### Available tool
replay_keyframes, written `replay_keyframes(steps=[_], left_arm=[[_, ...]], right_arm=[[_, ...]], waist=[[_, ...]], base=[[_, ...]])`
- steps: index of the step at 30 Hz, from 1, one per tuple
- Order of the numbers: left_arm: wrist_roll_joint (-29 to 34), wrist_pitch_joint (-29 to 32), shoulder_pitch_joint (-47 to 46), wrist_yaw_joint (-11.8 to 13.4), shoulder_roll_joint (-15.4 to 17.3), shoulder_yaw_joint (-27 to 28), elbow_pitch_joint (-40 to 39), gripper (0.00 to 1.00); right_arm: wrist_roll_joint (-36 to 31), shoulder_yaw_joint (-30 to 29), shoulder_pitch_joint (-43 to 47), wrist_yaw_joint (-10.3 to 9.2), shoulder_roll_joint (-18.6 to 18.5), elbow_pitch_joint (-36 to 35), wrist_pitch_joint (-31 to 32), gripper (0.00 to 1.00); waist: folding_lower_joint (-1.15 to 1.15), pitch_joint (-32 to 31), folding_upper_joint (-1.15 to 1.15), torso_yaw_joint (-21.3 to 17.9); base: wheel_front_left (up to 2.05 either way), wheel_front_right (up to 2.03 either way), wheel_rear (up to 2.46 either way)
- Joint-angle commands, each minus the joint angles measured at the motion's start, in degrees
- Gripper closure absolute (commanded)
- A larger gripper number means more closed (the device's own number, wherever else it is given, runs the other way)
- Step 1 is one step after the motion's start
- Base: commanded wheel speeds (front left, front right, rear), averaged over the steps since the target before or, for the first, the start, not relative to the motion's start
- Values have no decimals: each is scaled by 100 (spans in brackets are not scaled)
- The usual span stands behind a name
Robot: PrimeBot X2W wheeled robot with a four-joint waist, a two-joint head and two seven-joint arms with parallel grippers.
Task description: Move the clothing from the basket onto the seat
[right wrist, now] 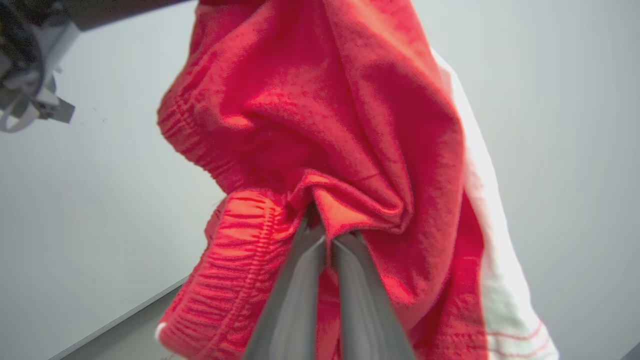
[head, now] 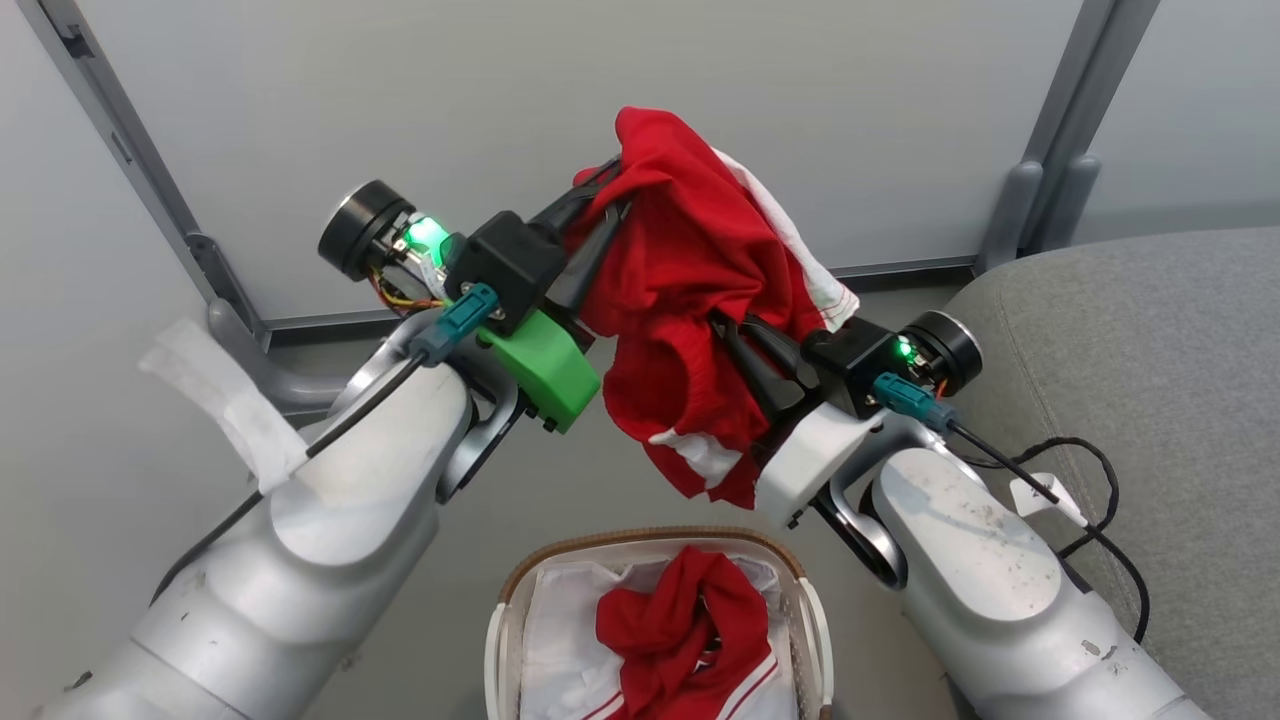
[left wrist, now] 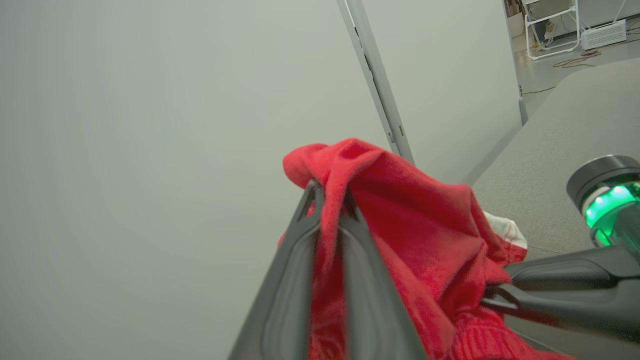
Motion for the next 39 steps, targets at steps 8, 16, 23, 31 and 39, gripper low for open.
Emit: replay_keyframes(steps=[8, 16, 23, 31, 39], left_arm=[[-397, -307, 924, 202, -28, 202, 231, 0], [-551, -389, 1969, 286, -255, 533, 212, 0], [-299, -389, 2683, 190, -449, 926, 36, 0], [58, -389, 3099, 48, -672, 1343, -48, 0], [299, -384, 3302, -68, -853, 1592, -75, 0]], right_arm=[[-219, -508, 295, -6, -21, -323, -28, 100], [-400, -958, 501, -6, -20, -655, -28, 100], [-534, -1127, 655, -6, -21, -826, -28, 100], [-595, -1302, 764, -6, -21, -920, -28, 100], [-702, -1492, 853, -6, -22, -1031, -28, 100]], waist=[[0, 23, 0, -28], [0, 90, 0, -45], [0, 131, 0, -74], [0, 138, 0, -121], [0, 136, 0, -503]], base=[[0, 0, 0], [0, 0, 0], [0, 0, 0], [0, 0, 0], [0, 0, 0]])
